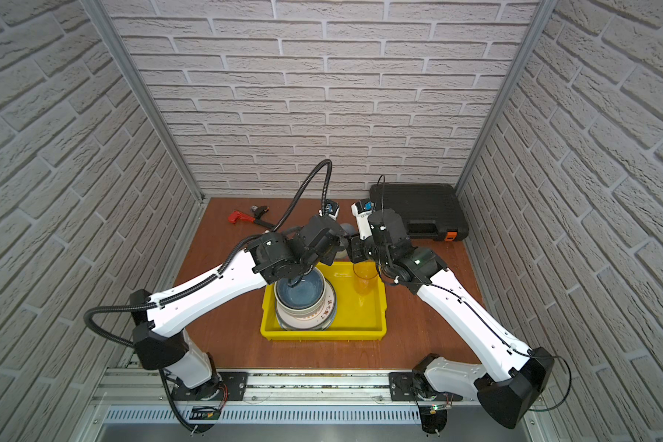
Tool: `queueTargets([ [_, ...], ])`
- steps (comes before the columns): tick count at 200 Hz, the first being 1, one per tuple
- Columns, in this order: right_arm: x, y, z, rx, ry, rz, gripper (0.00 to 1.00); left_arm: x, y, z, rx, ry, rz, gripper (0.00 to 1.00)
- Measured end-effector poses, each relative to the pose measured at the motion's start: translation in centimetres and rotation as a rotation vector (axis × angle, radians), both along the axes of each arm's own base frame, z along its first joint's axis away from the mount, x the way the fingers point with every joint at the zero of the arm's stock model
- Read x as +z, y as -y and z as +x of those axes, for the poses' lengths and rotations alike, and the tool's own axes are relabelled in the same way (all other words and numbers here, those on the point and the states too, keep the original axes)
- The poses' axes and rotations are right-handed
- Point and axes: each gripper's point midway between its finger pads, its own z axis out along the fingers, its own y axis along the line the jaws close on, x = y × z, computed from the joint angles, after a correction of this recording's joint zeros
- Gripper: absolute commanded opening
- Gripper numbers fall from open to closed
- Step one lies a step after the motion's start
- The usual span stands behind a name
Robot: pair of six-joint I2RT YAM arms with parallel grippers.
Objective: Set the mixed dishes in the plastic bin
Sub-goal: 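Close the right gripper on the frosted cup while the left holds it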
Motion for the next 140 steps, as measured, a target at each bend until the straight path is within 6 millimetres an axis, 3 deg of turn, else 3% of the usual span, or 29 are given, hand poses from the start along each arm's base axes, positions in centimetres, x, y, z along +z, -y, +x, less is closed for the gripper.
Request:
queueTargets([
  [33,-0.3,0.2,0.2,-0.02,-0.007,-0.008,0.3,0.0,0.3,0.1,-0.008,0.002,0.011,0.0],
  [140,-1.2,1.4,0.3,-0.073,-0.025,-0.058,0.14,-0.5,1.6,0.1,-0.042,-0.017,0.011,0.03],
])
